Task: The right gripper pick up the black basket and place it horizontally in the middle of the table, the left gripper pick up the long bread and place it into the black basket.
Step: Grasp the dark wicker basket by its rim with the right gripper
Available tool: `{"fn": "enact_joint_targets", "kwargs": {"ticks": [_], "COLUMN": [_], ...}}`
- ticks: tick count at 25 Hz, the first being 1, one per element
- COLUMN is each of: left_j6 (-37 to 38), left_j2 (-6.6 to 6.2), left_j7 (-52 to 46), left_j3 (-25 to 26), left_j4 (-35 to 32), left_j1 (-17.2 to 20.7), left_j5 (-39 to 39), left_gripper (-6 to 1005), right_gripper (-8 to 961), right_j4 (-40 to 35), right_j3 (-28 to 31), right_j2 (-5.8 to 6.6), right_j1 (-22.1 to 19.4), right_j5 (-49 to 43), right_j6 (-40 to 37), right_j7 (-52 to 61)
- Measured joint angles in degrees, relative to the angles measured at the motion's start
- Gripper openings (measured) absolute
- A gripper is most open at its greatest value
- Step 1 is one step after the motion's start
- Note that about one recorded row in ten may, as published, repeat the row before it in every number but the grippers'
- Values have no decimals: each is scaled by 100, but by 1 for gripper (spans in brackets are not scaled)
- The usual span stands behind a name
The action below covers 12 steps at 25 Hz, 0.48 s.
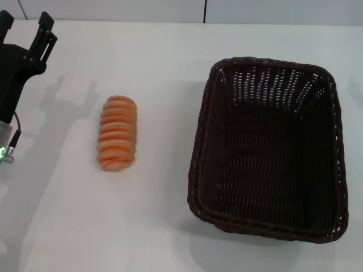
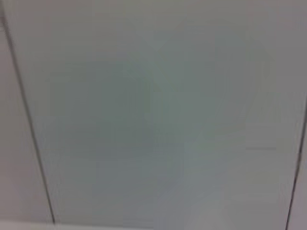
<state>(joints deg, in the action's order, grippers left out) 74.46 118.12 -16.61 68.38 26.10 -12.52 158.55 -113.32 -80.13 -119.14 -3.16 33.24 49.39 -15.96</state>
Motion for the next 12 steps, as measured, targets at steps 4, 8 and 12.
{"fn": "enact_joint_targets", "kwargs": {"ticks": [4, 8, 12], "left_j6": [0, -10, -3], "left_j2": [0, 0, -1], "left_j7": [0, -9, -55], "left_j3": [8, 60, 152], "left_j4": [0, 0, 0], "left_j1": [-43, -80, -93], "left_j5": [-2, -3, 18], "left_gripper": [797, 797, 797], "right_gripper": [668, 667, 666], "right_j4": [-238, -336, -356], "right_j3": [61, 272, 417], "right_j2": [2, 4, 7], "right_j1": [318, 723, 968], "right_j5": [-345, -434, -444], "right_j6": [769, 1689, 2359], "right_j7": [40, 119, 353]}}
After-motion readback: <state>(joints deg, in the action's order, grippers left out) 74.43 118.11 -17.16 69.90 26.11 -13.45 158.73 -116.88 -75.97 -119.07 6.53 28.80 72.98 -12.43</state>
